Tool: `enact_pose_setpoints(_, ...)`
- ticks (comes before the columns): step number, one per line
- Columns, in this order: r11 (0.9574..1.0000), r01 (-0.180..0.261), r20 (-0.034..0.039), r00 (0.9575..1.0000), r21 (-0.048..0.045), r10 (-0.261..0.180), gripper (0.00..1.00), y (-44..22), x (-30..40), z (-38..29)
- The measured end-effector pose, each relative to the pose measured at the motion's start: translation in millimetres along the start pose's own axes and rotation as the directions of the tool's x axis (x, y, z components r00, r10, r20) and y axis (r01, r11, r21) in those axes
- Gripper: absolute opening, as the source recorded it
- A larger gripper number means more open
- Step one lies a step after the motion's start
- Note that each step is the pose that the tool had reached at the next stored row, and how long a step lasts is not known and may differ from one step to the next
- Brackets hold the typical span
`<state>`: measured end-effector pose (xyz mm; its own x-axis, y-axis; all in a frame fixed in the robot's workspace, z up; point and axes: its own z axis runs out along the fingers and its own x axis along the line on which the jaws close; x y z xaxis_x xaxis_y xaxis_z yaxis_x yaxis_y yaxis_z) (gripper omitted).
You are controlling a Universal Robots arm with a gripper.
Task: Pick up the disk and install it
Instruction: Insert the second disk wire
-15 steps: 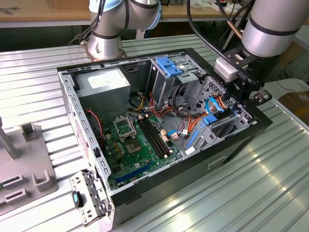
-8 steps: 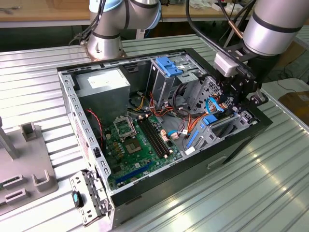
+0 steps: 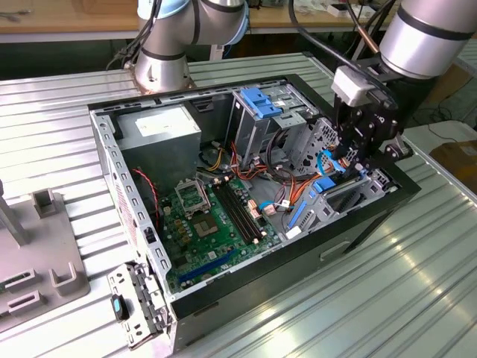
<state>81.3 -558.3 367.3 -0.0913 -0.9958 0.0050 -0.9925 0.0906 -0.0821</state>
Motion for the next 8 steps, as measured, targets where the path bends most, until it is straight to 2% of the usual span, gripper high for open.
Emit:
enact_pose_setpoints(2, 1.0, -0.004, -0.0012, 1.0, -0.0084, 0.004, 0.42, -0.4, 0.0, -5.1)
enact_pose_setpoints(3, 0.9999, -0.006, -0.0014, 1.0, -0.0109, 0.006, 0.42, -0.4, 0.1, -5.6)
enact_pose_setpoints(8, 0.9999, -0.007, -0.0017, 1.0, -0.011, 0.007, 0.42, -0.4, 0.0, -5.7)
